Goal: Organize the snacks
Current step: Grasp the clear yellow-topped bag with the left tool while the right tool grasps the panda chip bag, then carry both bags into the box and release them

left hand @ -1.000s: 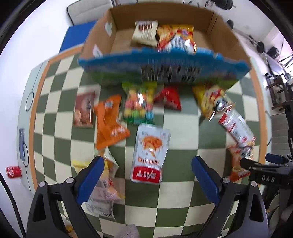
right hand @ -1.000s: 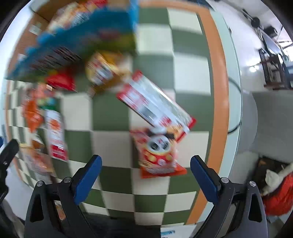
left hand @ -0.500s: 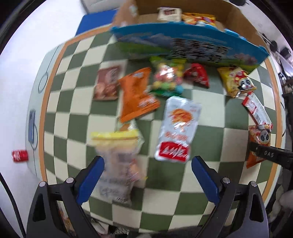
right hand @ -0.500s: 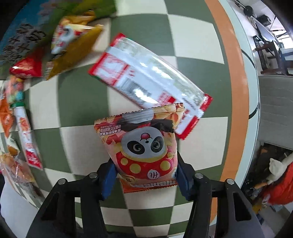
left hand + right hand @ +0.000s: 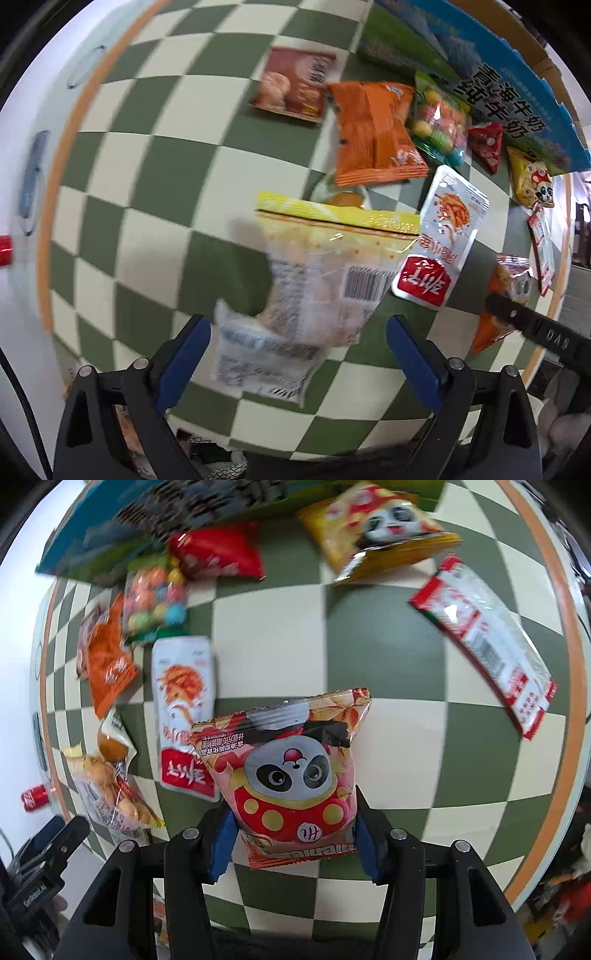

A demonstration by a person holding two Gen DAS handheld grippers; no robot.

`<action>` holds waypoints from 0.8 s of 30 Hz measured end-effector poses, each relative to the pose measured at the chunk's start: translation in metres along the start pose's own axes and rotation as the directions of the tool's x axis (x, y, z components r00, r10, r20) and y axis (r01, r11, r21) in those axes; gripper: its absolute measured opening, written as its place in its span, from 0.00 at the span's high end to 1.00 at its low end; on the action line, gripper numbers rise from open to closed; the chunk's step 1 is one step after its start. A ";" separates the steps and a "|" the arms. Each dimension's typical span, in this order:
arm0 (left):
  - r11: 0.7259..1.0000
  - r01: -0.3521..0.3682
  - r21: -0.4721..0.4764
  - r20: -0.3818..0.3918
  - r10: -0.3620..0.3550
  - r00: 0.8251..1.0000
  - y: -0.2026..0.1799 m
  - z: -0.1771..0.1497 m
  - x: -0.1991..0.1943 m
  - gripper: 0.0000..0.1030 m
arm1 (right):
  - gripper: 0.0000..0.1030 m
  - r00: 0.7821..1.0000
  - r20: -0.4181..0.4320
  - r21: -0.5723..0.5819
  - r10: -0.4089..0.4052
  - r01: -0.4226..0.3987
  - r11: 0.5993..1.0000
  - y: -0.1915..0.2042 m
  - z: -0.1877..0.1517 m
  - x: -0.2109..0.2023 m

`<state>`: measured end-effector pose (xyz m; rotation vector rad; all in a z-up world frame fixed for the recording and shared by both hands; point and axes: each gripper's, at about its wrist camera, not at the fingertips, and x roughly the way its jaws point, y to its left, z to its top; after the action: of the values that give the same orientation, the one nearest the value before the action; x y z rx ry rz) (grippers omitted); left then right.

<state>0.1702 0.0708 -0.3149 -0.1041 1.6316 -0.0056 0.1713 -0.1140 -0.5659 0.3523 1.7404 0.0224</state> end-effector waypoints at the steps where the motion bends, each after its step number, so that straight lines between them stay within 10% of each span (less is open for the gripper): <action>1: 1.000 0.011 0.008 -0.011 -0.011 1.000 -0.002 0.002 0.005 0.05 | 0.44 1.000 -0.003 -0.011 -0.006 0.006 1.000 0.006 -0.002 0.003; 4: 0.999 0.032 0.029 -0.025 -0.031 0.999 -0.007 0.009 0.022 0.05 | 0.44 1.000 -0.013 -0.034 -0.023 0.022 0.999 0.011 -0.004 0.006; 7: 0.999 0.044 0.024 -0.022 -0.044 0.999 -0.007 0.011 0.030 0.50 | 0.44 0.999 -0.016 -0.048 -0.041 0.040 0.998 0.015 -0.014 -0.003; 24: 0.999 0.040 0.036 0.116 -0.044 0.992 -0.021 0.006 -0.033 0.65 | 0.44 0.999 -0.002 -0.008 0.038 -0.038 0.999 0.006 -0.004 -0.026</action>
<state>0.1790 0.0527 -0.2812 -0.1105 1.5115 -0.0585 0.1731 -0.1141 -0.5391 0.3791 1.7353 0.0575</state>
